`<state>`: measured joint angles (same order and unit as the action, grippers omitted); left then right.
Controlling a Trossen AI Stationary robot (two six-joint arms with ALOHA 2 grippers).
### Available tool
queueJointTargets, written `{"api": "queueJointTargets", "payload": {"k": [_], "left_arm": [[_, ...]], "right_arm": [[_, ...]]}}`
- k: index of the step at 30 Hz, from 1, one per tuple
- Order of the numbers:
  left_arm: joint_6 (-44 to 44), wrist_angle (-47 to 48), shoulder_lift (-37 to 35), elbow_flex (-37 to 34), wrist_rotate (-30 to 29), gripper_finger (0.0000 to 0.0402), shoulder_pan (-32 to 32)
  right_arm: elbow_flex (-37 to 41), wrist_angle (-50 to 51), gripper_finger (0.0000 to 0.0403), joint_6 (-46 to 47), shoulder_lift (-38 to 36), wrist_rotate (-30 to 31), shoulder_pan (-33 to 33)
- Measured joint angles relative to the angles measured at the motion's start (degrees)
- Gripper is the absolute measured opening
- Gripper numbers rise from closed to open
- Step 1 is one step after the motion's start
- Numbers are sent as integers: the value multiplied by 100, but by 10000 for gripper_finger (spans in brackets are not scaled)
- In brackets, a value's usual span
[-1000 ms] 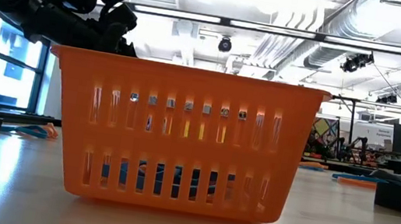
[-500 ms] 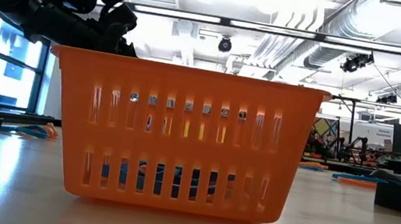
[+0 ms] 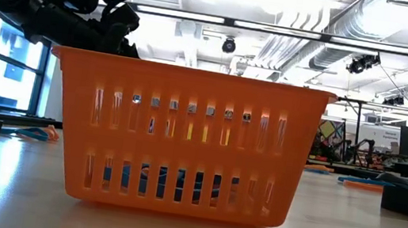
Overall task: Sort rubber bands into baskets
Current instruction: Put the blue rubber band into the orange bin
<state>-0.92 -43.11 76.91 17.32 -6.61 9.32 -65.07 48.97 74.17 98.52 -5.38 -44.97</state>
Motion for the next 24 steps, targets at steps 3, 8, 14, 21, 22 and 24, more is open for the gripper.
{"api": "queueJointTargets", "payload": {"k": [3,8,14,21,22,24], "left_arm": [[-10,0,1,0,0,11,0],[-8,-2,0,0,0,11,2],[-36,-2,-1,0,0,11,1],[-38,-6,1,0,-2,11,2],[-38,-5,0,0,-2,11,2],[-40,-13,-1,0,-2,11,2]], "right_arm": [[-310,92,1,-328,0,388,34],[-743,276,1,-910,-7,1089,226],[-1148,78,0,-1861,-7,1394,747],[-1811,-268,0,-3130,340,1305,1394],[-1977,-226,0,-3288,449,1269,1469],[-2349,-85,0,-3562,684,1259,1611]]}}
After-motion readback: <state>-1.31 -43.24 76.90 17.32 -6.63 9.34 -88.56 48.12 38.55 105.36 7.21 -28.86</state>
